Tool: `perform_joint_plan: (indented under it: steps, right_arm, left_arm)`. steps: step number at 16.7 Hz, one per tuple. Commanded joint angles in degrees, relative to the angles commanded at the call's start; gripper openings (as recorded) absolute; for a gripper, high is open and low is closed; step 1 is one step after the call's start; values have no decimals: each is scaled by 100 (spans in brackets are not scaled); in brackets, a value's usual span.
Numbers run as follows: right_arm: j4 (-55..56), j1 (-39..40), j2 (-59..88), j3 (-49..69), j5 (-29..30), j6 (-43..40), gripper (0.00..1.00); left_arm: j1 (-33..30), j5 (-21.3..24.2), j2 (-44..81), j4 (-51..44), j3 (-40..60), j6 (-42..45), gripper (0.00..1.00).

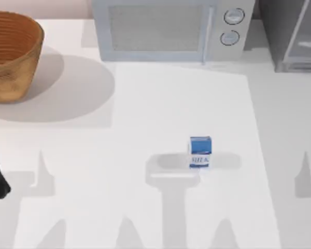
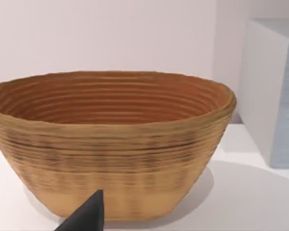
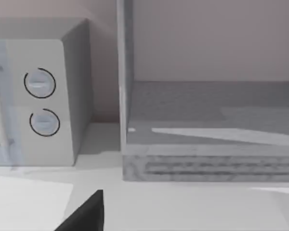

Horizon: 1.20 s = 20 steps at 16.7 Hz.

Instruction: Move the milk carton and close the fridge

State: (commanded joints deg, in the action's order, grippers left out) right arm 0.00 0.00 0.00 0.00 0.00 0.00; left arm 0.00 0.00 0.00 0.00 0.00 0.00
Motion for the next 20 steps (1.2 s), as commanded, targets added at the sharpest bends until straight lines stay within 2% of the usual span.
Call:
perform_joint_plan:
  steps: [3, 6, 16, 20]
  right_arm:
    - [76, 78, 77, 2, 77, 7, 100]
    - [573, 643, 607, 10, 639, 35, 100]
    - [3378, 4309, 3595, 94, 4357, 97, 100]
    - [4076, 5173, 4297, 131, 5205, 103, 100]
  left_arm:
    - [0, 0, 0, 0, 0, 0, 100]
    - [0, 0, 0, 0, 0, 0, 100]
    - [0, 0, 0, 0, 0, 0, 100]
    - [0, 0, 0, 0, 0, 0, 100]
